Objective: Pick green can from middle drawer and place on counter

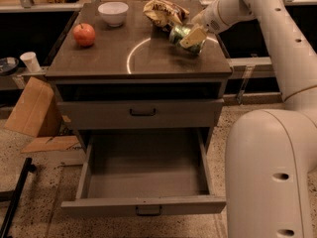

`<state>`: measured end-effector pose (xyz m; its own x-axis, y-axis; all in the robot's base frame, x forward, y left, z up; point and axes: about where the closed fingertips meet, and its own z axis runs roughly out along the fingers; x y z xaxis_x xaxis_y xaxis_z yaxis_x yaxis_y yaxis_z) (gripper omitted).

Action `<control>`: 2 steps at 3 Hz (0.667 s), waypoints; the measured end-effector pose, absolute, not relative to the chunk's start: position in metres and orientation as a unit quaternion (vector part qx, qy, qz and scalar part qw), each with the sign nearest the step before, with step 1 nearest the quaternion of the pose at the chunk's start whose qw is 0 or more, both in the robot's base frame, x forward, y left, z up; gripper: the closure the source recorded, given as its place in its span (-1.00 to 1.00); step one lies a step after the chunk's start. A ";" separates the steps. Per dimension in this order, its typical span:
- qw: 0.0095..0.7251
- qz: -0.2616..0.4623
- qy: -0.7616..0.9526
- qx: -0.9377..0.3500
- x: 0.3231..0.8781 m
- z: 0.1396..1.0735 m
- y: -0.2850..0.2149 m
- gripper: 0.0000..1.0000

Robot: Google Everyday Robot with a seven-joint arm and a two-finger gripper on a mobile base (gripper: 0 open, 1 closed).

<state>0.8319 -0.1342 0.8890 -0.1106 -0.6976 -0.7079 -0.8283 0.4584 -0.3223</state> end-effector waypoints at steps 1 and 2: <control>0.424 0.082 0.745 -0.509 0.835 0.885 -0.137 -1.00; 0.462 0.086 0.727 -0.501 0.831 0.912 -0.149 -1.00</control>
Offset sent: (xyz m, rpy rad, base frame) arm -0.0071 -0.0301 0.0470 0.0981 -0.1121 -0.0171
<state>0.8307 -0.1492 0.9121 -0.0727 -0.6490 -0.7573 -0.8073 0.4842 -0.3375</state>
